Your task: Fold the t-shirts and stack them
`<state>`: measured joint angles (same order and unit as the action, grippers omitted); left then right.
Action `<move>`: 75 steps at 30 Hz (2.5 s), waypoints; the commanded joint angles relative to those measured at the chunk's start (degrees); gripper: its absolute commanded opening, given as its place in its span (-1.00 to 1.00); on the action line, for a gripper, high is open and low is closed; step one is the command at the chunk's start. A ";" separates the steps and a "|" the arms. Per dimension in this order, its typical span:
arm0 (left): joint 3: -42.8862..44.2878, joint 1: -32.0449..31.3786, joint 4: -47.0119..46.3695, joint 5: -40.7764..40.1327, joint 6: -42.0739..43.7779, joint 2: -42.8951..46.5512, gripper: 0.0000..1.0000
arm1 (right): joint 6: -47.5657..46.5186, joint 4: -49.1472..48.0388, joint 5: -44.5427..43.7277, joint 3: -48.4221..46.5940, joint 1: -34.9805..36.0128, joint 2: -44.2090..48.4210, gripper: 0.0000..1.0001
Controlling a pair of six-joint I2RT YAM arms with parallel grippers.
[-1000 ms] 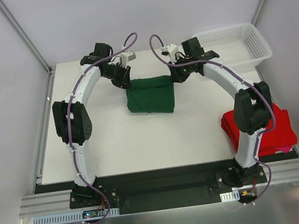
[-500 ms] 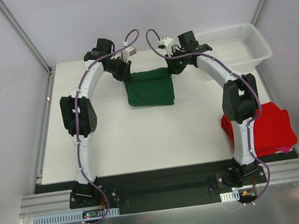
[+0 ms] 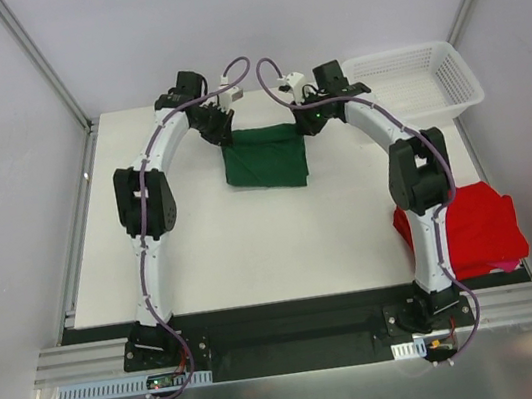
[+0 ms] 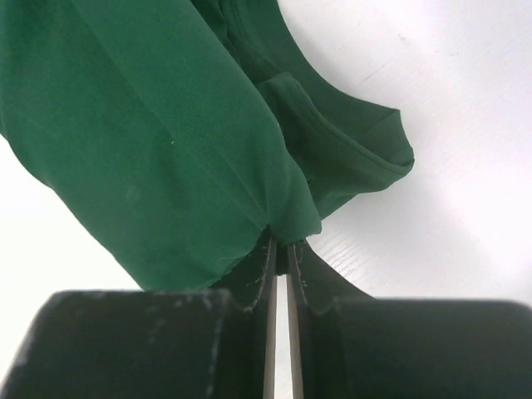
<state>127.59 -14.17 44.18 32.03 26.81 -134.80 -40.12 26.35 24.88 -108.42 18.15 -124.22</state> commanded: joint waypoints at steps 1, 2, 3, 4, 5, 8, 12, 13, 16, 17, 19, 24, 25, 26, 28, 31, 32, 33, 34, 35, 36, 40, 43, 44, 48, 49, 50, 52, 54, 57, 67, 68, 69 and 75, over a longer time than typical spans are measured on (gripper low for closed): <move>3.36 1.17 -2.60 -5.31 -0.18 -1.51 -1.00 | -1.01 -3.66 -1.94 -2.58 -0.66 -0.05 -0.99; 3.89 1.08 -2.96 -5.75 -0.09 -1.69 -1.00 | -1.01 -4.19 -2.38 -2.58 -0.66 -0.14 -0.99; 4.07 1.08 -3.40 -6.97 0.00 -2.04 -1.00 | -1.01 -5.24 -2.73 -2.50 -0.57 -0.32 -0.99; 4.42 1.08 -3.92 -7.33 -0.17 -2.22 -1.00 | -1.19 -5.78 -3.34 -2.50 -0.57 -0.49 -0.99; 4.68 1.08 -4.71 -7.68 0.00 -2.48 -1.00 | -1.36 -6.13 -3.70 -2.67 -0.57 -0.67 -0.99; 6.17 1.08 -6.12 -9.18 -0.09 -3.36 -1.00 | -1.54 -7.80 -4.58 -2.85 -0.49 -1.02 -0.99; 6.36 1.17 -8.23 -10.23 0.09 -3.36 -1.00 | -1.98 -8.42 -4.76 -2.94 -0.40 -1.28 -0.99; 6.36 1.08 -8.50 -10.41 0.09 -3.36 -1.00 | -2.07 -8.42 -4.93 -2.85 -0.31 -1.37 -0.99; 6.09 1.08 -9.99 -11.02 0.09 -3.10 -1.00 | -2.07 -9.38 -6.42 -2.15 -0.05 -1.37 -0.76; 5.83 1.08 -10.60 -13.03 -0.52 -2.92 -0.98 | -2.07 -9.91 -7.99 -1.80 0.13 -1.28 -0.45; 5.83 1.08 -12.45 -15.40 -1.14 -2.75 -0.05 | -2.51 -12.45 -12.90 0.56 0.74 -0.76 0.34; -2.68 1.08 -20.53 -22.81 -5.27 4.09 0.96 | -3.82 -21.85 -17.41 10.06 1.18 5.64 0.90; -4.96 0.99 -23.41 -22.19 -5.54 5.94 0.96 | -3.83 -21.87 -17.33 11.38 1.36 6.27 0.92; -9.42 0.82 -24.66 -21.93 -6.23 9.52 0.96 | -3.57 -21.26 -16.89 11.56 1.36 6.80 0.93; -13.40 0.12 -26.16 -20.79 -6.59 12.62 0.98 | -2.51 -17.66 -13.31 11.39 1.27 7.68 0.96; -22.08 -1.29 -26.08 -17.97 -6.94 17.63 0.99 | 0.11 -14.22 -9.78 11.30 1.36 8.47 0.98; -23.60 -1.64 -26.17 -17.71 -6.94 19.56 0.98 | 0.65 -13.52 -9.33 11.30 1.36 8.65 0.98; -24.92 -2.17 -26.17 -17.71 -7.12 20.19 0.99 | 1.18 -13.43 -8.46 11.30 1.45 8.73 0.99; -26.67 -2.78 -26.08 -17.79 -7.38 20.72 0.99 | 1.97 -13.34 -7.93 11.22 1.45 9.00 0.99; -27.39 -3.05 -26.17 -17.88 -8.34 21.59 0.98 | 2.23 -13.43 -7.49 11.04 1.53 9.00 0.99; -27.74 -3.23 -26.17 -17.79 -8.87 21.86 0.99 | 2.59 -13.43 -7.13 10.26 1.62 9.09 1.00; -26.53 -3.32 -26.17 -19.63 -11.34 20.03 0.99 | 4.87 -11.68 -4.24 5.08 1.80 7.16 1.00; -23.02 -3.14 -26.17 -21.57 -11.52 16.09 0.99 | 6.28 -6.23 -1.35 -2.02 1.80 3.47 1.00; -21.52 -3.14 -26.17 -22.44 -11.51 14.67 0.99 | 7.50 -4.05 -1.24 -3.80 1.80 1.90 1.00; -12.74 -2.53 -25.99 -21.05 -14.67 7.99 0.99 | 11.54 -3.06 0.43 -7.50 0.14 0.74 1.00; -9.50 -2.44 -26.08 -20.17 -14.94 5.63 0.99 | 11.81 -2.88 0.25 -8.29 -0.04 0.74 1.00; -8.16 -2.52 -26.17 -18.25 -15.20 4.65 0.99 | 12.08 -2.10 -0.01 -8.56 -0.31 0.82 1.00; -4.74 -2.79 -25.99 -17.09 -16.25 2.02 0.98 | 11.65 -1.04 -0.19 -8.56 -1.10 1.79 1.00; -4.28 -3.14 -25.99 -13.17 -16.00 1.30 0.99 | 9.89 0.28 -0.97 -6.37 -1.19 4.06 0.99; -5.86 -4.10 -25.82 -9.72 -14.07 1.73 0.98 | 7.87 1.07 -2.90 -2.50 -1.45 6.53 1.00; -11.49 -9.47 -22.92 0.22 -5.54 6.13 0.99 | 6.11 4.32 -4.49 2.60 -2.07 10.32 1.00; -11.14 -9.64 -22.39 0.49 -5.54 5.87 0.99 | 5.50 4.50 -4.84 2.69 -2.07 10.40 1.00; -10.35 -9.64 -21.17 0.66 -5.71 4.82 0.98 | 5.14 4.76 -5.63 2.69 -2.16 10.49 1.00; -9.55 -9.38 -19.75 -2.40 -3.43 1.65 0.99 | 2.86 7.31 -5.46 3.92 -2.59 12.69 1.00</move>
<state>115.92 -24.56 22.87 29.58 20.49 -133.01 -34.63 30.96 19.79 -105.19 16.08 -117.01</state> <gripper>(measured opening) 0.992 0.996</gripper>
